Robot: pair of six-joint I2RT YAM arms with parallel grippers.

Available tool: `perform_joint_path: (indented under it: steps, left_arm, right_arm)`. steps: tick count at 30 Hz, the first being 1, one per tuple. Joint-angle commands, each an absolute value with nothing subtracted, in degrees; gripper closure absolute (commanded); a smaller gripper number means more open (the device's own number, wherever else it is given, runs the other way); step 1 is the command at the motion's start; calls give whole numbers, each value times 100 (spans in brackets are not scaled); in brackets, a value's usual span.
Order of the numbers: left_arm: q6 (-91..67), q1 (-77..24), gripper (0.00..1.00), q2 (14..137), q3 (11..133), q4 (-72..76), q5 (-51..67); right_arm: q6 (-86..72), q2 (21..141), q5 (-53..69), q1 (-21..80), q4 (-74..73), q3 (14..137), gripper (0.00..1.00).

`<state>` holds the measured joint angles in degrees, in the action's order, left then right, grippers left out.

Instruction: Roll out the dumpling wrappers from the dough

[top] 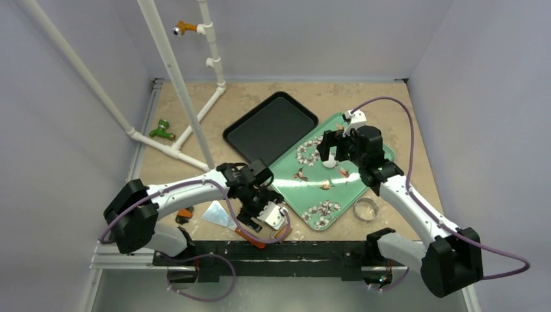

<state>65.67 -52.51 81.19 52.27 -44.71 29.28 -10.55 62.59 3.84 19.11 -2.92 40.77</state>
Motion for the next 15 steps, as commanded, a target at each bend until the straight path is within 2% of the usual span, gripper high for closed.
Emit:
perform_joint_path:
  steps: [1,11,15]
  left_arm:
    - [6708,-5344,22,8359,5064,-4066,3006]
    - [6883,-5339,27,8776,5031,-3665,2550]
    - [6864,-5361,33,8917,5113,-3670,2370]
  right_arm:
    - [-1273,5965,221,1924,-476,4202,1]
    - [-1505,5717,113,1924,-533,4036,1]
    - [-1457,5679,53,1925,-609,4026,1]
